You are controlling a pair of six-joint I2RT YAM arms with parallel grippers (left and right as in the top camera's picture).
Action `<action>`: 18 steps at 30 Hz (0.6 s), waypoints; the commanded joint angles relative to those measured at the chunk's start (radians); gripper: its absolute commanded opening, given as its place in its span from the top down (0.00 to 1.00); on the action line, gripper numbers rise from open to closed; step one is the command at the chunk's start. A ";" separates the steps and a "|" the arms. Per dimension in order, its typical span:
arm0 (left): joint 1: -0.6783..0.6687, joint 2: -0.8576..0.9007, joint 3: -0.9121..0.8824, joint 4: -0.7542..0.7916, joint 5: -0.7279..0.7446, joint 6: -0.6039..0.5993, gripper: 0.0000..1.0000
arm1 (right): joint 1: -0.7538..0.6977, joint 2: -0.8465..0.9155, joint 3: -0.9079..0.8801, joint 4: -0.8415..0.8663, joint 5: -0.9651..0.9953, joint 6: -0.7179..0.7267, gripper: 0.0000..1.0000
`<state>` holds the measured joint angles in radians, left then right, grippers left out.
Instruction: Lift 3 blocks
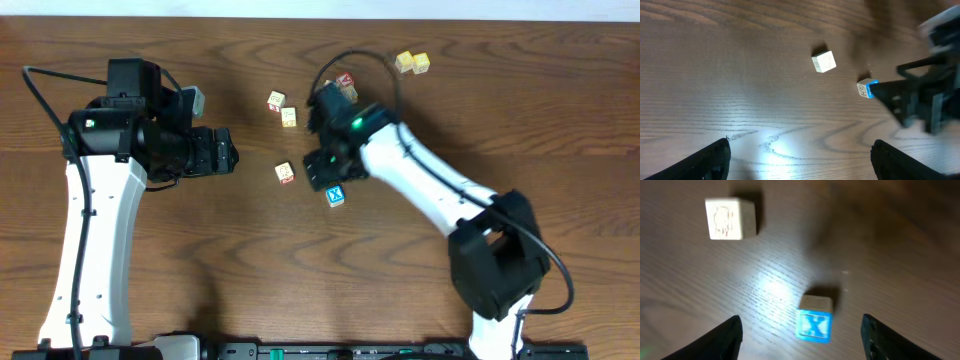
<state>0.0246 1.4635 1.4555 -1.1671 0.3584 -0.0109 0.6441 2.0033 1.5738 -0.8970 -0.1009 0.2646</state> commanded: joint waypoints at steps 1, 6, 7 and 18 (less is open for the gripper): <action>0.003 0.003 0.021 -0.003 -0.012 -0.005 0.10 | 0.044 0.025 -0.058 0.028 0.144 0.061 0.27; 0.003 0.003 0.021 -0.003 -0.012 -0.005 0.10 | 0.056 0.040 -0.116 0.085 0.175 0.035 0.30; 0.003 0.003 0.021 -0.003 -0.013 -0.005 0.10 | 0.056 0.046 -0.126 0.092 0.174 0.034 0.32; 0.003 0.003 0.021 -0.003 -0.012 -0.005 0.10 | 0.055 0.058 -0.169 0.147 0.156 0.034 0.60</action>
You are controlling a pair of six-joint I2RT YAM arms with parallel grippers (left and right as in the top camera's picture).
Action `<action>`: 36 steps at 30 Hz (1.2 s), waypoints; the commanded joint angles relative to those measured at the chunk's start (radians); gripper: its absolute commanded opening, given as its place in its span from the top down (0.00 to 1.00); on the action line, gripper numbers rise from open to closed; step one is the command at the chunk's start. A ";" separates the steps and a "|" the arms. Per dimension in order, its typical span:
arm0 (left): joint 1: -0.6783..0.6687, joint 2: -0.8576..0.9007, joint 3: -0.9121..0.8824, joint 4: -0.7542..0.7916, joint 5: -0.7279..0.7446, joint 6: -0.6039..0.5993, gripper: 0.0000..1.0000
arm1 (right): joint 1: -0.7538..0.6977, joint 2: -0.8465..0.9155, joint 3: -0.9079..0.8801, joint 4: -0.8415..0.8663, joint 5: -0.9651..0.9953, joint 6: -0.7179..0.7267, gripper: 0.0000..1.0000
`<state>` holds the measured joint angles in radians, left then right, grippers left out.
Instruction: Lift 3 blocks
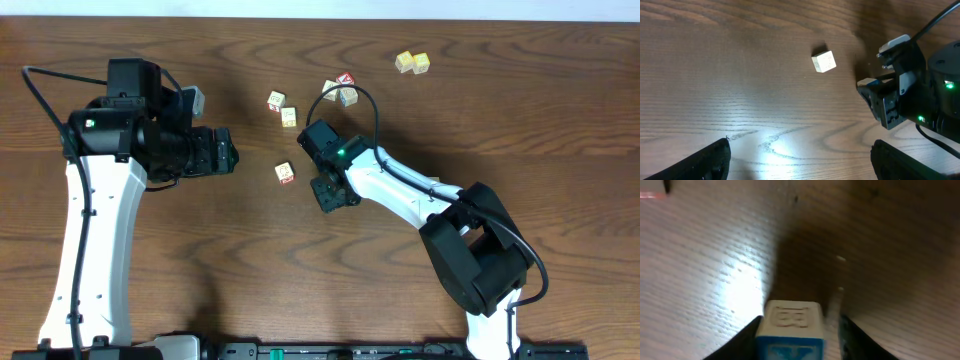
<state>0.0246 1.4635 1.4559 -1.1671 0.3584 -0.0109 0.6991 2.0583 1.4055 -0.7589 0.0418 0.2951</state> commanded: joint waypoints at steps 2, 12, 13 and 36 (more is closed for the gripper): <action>0.003 0.003 0.021 -0.003 -0.013 -0.005 0.10 | -0.002 0.003 0.000 0.009 0.014 0.003 0.64; 0.003 0.003 0.021 -0.003 -0.012 -0.005 0.10 | -0.048 0.001 0.004 -0.056 0.076 0.092 0.77; 0.003 0.003 0.021 -0.003 -0.013 -0.005 0.10 | -0.064 0.001 0.007 -0.080 0.094 0.118 0.76; 0.003 0.003 0.021 -0.003 -0.013 -0.005 0.10 | -0.349 0.001 0.016 -0.171 -0.053 0.123 0.76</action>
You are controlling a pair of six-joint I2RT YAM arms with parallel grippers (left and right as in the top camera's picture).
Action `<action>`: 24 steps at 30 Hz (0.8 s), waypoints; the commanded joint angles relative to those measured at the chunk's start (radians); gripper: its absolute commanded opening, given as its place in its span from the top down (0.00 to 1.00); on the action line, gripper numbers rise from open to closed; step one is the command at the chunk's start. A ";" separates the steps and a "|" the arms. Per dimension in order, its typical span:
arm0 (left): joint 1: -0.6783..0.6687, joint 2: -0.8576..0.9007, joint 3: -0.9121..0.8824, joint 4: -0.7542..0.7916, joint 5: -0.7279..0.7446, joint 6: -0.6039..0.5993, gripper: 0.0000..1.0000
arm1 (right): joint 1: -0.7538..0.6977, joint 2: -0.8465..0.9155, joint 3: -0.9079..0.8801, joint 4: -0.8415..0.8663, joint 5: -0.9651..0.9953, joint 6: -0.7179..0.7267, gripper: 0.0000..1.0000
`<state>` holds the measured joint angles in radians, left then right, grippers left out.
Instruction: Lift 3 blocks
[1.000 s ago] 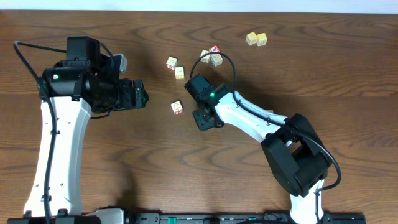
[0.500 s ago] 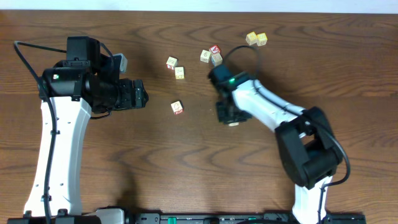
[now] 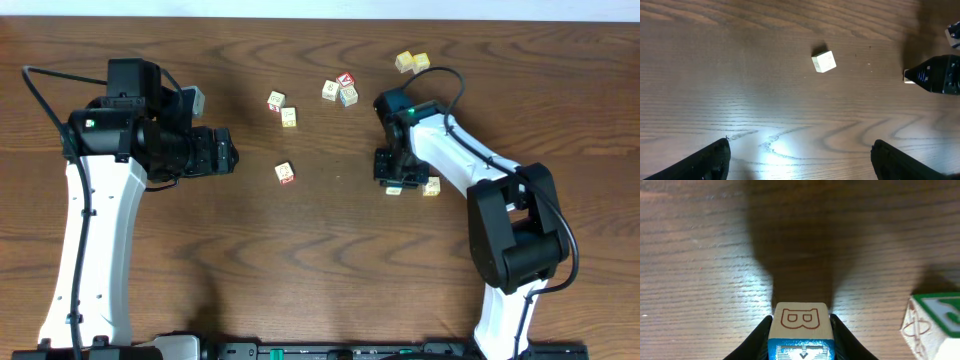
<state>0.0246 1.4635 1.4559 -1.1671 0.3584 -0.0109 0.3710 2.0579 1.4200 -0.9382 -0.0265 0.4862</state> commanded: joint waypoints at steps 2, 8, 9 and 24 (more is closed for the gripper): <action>0.003 0.003 0.021 -0.003 -0.013 -0.005 0.10 | -0.021 0.001 0.001 0.007 0.047 -0.084 0.76; 0.003 0.003 0.021 -0.003 -0.012 -0.005 0.10 | -0.021 0.001 0.001 0.002 0.086 -0.102 0.75; 0.003 0.003 0.021 -0.003 -0.013 -0.005 0.10 | -0.021 0.001 0.001 -0.003 0.086 -0.102 0.73; 0.003 0.003 0.021 -0.003 -0.013 -0.005 0.10 | -0.024 0.001 0.039 -0.063 0.057 -0.102 0.47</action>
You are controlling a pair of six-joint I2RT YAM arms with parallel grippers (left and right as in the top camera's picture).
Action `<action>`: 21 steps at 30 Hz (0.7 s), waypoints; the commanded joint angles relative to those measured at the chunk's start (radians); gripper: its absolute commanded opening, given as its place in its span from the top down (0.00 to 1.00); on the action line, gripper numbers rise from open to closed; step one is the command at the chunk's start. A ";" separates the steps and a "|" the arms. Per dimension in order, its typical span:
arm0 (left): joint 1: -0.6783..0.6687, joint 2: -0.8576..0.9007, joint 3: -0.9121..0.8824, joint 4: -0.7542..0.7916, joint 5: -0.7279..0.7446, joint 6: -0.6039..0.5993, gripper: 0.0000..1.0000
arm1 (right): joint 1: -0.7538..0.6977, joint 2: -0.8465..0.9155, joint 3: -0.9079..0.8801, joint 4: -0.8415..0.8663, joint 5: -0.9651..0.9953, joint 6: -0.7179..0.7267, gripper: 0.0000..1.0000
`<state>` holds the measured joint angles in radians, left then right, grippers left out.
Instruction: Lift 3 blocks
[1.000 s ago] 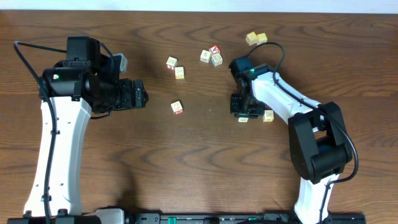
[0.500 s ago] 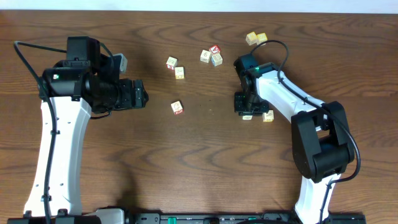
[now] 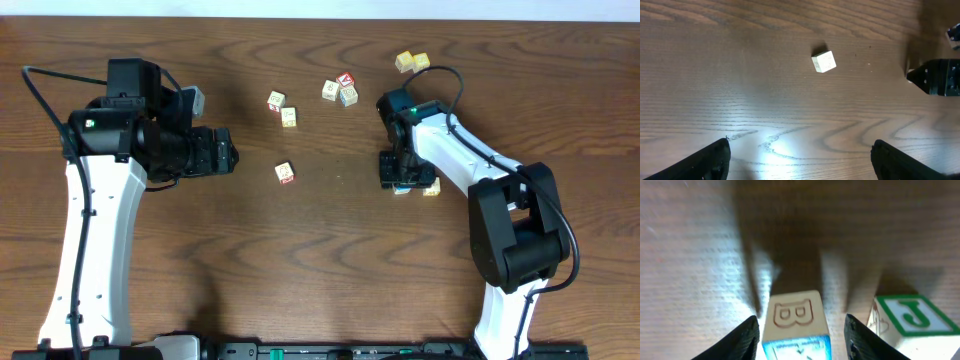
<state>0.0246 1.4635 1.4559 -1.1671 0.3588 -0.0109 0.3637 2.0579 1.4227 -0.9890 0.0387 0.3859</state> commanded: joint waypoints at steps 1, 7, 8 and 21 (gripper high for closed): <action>0.003 0.003 0.021 -0.003 -0.013 -0.005 0.10 | -0.016 0.001 0.061 -0.034 -0.014 -0.003 0.47; 0.003 0.003 0.021 -0.002 -0.013 -0.005 0.10 | -0.013 0.001 0.204 -0.150 -0.050 -0.096 0.47; 0.003 0.003 0.021 -0.003 -0.013 -0.005 0.10 | -0.011 0.001 0.221 -0.152 -0.094 -0.144 0.48; 0.003 0.003 0.021 -0.003 -0.013 -0.005 0.10 | 0.198 0.006 0.195 0.292 -0.287 -0.094 0.28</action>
<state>0.0246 1.4635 1.4559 -1.1671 0.3584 -0.0109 0.4904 2.0602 1.6394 -0.7425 -0.2718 0.2043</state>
